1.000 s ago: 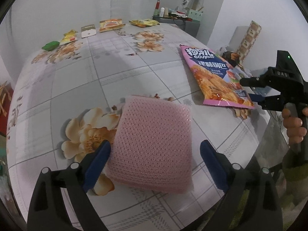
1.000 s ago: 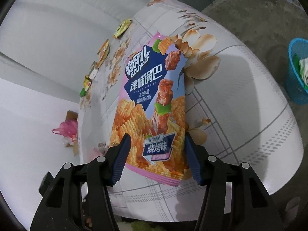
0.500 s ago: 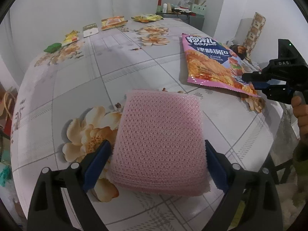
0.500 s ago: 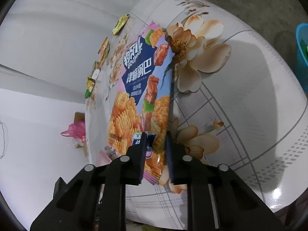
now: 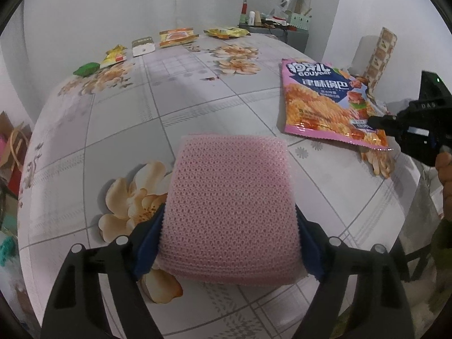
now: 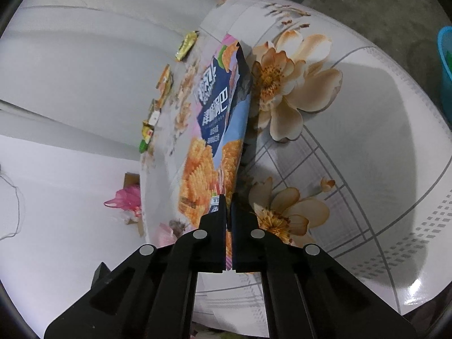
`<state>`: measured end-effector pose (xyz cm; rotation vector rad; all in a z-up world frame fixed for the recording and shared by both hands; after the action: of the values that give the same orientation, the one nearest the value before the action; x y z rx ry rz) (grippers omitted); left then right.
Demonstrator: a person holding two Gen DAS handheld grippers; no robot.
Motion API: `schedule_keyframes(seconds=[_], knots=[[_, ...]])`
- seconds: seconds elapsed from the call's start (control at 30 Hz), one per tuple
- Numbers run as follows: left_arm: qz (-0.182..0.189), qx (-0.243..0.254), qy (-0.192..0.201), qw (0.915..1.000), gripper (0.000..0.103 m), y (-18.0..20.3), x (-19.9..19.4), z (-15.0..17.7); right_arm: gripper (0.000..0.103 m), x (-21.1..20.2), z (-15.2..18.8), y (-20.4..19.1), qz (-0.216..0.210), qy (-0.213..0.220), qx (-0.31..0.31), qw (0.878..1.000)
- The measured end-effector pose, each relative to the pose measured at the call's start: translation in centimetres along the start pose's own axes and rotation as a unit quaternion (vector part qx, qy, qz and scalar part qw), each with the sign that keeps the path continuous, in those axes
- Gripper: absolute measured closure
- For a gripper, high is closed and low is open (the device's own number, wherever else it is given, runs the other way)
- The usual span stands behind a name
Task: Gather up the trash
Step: 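Lift the pink pad and chip bag and carry them toward the wastebasket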
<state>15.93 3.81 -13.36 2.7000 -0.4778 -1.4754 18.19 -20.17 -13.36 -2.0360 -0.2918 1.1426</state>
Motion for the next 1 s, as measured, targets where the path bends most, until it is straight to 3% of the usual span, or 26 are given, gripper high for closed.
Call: schedule_keyframes(seconds=[0.37,1.0], knots=[[-0.008,0.007,0.019,0.9998,0.023,0.3,-0.9,-0.7,0.103,-2.3,-0.5,-0.8,-0.038,0.022,0.000,0.999],[-0.023,0.027,0.051,0.9981,0.023,2.0,-3.2,-1.5,0.103,-5.4,0.1,-0.8,-0.058,0.047,-0.010,0.997]])
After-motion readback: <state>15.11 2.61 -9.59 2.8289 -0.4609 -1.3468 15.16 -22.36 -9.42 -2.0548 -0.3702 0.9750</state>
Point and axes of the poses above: each gripper's, at about its wrist camera, not at the fingertips, and x roughly the way its jaws point, y to its right, z to its underside, the point moved 8 cm from there along x, roughly the way its jaws point, and after that the axes turned 11 degrees about -x, right-handed, at the moved point
